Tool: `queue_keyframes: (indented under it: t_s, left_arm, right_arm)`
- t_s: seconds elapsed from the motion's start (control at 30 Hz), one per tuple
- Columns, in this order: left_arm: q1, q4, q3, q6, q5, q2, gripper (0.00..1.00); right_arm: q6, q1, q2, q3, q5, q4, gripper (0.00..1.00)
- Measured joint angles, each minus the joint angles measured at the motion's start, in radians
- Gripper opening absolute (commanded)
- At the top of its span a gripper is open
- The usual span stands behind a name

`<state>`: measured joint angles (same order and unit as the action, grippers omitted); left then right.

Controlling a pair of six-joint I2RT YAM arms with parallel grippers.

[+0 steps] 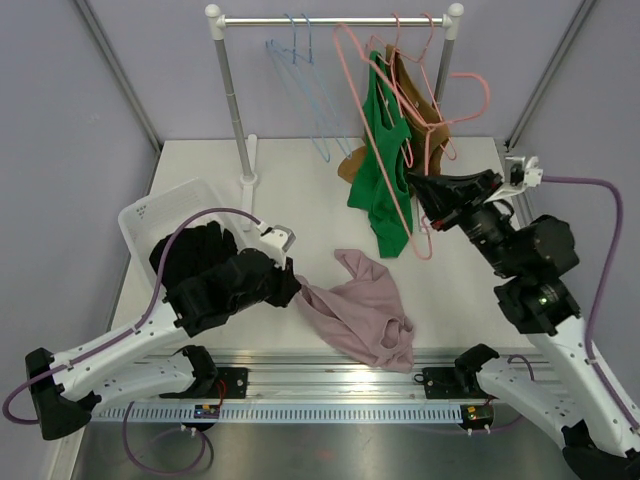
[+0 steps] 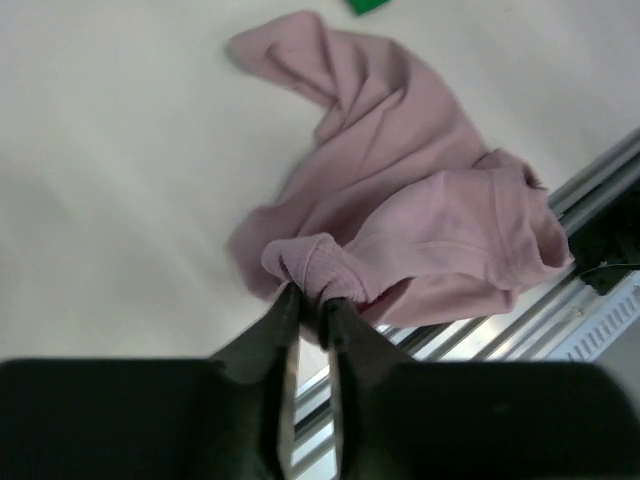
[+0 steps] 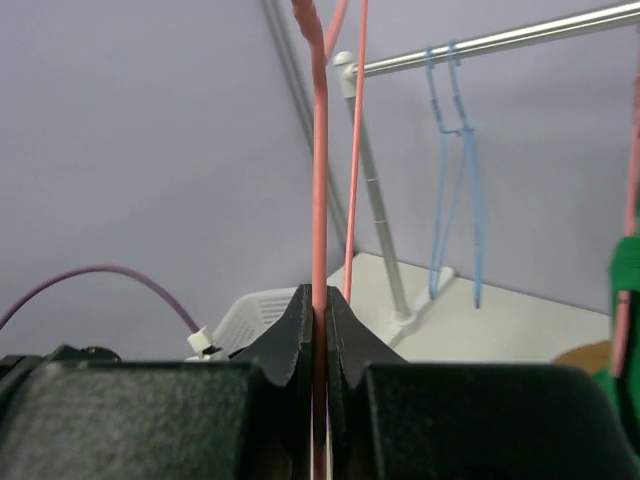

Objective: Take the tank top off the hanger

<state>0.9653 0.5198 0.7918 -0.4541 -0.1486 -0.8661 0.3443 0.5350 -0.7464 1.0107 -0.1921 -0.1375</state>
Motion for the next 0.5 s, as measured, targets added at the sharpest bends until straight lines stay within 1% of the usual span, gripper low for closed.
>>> queue_keyframes:
  t_s: [0.03,0.07,0.13,0.17,0.2,0.27,0.37,0.5]
  left_arm:
    - [0.0,0.022,0.0,-0.005,-0.022,0.0,0.4]
    - [0.0,0.045,0.004,-0.007,-0.042,0.0,0.59]
    - [0.0,0.101,0.025,-0.02,-0.073,0.0,0.72]
    - [0.0,0.125,0.041,-0.022,-0.084,0.0,0.99]
    - [0.001,0.162,0.067,-0.021,-0.103,-0.001,0.99]
    - [0.005,0.227,0.131,-0.036,-0.144,0.002,0.99]
    - [0.009,0.308,0.227,-0.035,-0.203,0.024,0.99]
    - [0.01,0.374,0.267,0.0,-0.256,0.117,0.99]
  right_arm:
    - [-0.015,0.0,-0.016,0.063,0.027,0.06,0.0]
    - [-0.034,0.0,-0.032,0.134,0.061,0.131,0.0]
    - [-0.07,0.0,-0.072,0.256,0.127,0.259,0.0]
    - [-0.083,0.0,-0.097,0.304,0.153,0.308,0.0]
    - [-0.093,0.0,-0.119,0.34,0.173,0.35,0.0]
    - [-0.121,0.0,-0.203,0.432,0.213,0.46,0.0]
    - [-0.148,0.0,-0.339,0.544,0.244,0.577,0.0]
    - [-0.189,0.0,-0.519,0.655,0.28,0.69,0.0]
